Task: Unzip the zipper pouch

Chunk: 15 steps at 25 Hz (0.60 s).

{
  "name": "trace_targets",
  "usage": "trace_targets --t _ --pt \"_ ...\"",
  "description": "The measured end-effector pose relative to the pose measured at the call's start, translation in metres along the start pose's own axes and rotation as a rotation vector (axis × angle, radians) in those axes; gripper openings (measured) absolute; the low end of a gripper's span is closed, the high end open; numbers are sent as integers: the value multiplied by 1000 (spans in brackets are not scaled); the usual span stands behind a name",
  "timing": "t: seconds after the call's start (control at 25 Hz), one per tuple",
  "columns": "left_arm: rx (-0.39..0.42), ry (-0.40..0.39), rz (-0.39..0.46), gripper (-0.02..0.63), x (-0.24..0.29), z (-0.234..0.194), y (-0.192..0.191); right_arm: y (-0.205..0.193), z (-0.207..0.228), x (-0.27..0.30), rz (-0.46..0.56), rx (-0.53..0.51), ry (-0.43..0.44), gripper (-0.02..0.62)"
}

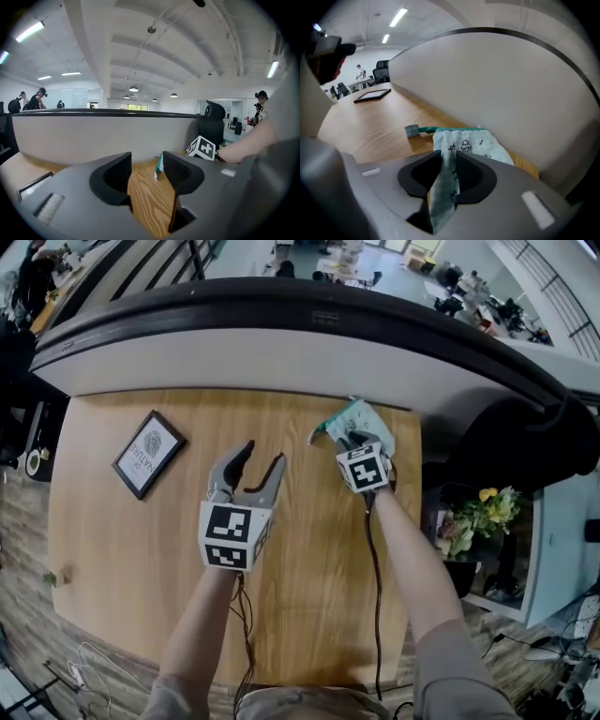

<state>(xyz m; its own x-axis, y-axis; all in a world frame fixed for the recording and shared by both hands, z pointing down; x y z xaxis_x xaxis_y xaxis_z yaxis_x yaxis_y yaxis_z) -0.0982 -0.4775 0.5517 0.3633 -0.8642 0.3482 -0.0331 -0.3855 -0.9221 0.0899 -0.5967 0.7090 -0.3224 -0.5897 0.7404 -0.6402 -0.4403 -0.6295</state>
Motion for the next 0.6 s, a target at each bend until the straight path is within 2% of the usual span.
trace_targets --t 0.04,0.12,0.24,0.4,0.6 --pt "0 1 0 210 -2 -1 0 -2 0 -1 -9 -22 -14 83" --pt "7 2 14 210 -6 -1 3 -5 1 -5 -21 -30 -16 26" --pt "18 7 28 210 -14 0 7 -6 1 -17 4 1 28 15" --pt "41 11 31 210 -31 1 14 15 1 -56 115 39 47 15" --pt "53 9 72 210 -62 6 42 61 2 -135 281 52 32 15"
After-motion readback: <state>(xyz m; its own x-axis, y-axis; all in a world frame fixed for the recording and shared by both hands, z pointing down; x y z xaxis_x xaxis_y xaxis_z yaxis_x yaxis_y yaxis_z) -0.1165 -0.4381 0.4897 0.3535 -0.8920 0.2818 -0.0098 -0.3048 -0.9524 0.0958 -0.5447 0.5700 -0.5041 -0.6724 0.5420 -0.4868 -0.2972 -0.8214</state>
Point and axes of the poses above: the fingertips, and each gripper's own axes: x forward along the fingers, z to its right, y out of its top, the point moved 4 cm from there along -x, backward along the fingers, and after that the axes turned 8 degrees about -x, right-handed, at the moved point
